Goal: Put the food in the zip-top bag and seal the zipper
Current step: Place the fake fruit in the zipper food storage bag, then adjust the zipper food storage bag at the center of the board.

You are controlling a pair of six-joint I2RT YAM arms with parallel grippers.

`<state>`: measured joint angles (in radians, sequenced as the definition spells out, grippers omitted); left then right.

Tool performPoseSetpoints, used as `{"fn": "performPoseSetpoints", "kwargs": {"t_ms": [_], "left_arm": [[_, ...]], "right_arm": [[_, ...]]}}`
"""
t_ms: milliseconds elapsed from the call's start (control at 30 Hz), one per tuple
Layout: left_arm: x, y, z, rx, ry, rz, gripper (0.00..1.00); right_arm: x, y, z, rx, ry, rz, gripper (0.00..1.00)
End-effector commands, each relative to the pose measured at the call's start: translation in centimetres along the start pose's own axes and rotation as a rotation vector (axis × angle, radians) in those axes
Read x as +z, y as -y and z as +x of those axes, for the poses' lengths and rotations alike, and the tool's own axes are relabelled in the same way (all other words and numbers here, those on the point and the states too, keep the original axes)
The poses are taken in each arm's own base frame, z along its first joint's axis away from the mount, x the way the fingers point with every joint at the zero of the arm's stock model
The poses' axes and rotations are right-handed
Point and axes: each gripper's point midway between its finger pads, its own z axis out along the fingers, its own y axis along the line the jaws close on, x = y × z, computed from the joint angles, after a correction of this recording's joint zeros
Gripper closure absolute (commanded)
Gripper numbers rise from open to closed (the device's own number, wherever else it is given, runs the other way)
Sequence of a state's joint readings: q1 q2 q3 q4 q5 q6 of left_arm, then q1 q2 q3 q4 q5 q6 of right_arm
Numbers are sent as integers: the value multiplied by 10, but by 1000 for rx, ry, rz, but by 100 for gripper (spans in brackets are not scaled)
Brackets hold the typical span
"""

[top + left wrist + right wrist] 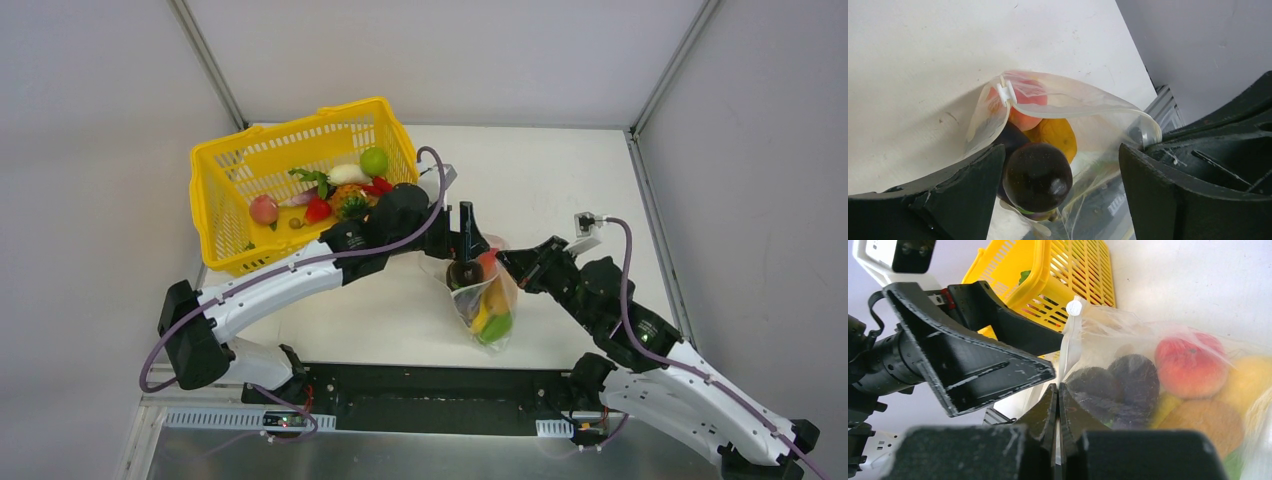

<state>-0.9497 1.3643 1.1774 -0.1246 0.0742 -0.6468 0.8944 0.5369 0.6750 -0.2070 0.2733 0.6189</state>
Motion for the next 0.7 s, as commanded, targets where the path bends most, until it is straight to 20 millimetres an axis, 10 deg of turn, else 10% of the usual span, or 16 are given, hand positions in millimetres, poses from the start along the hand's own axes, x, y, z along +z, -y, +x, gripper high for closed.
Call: {"fn": "performPoseSetpoints", "kwargs": {"t_ms": [0, 400, 667], "left_arm": [[-29, 18, -24, 53, 90, 55, 14], [-72, -51, 25, 78, -40, -210, 21], [-65, -77, 48, 66, -106, -317, 24]], "right_arm": [[-5, -13, -19, 40, 77, -48, 99], [-6, -8, -20, 29, 86, -30, 98], [-5, -10, -18, 24, 73, -35, 98]]}}
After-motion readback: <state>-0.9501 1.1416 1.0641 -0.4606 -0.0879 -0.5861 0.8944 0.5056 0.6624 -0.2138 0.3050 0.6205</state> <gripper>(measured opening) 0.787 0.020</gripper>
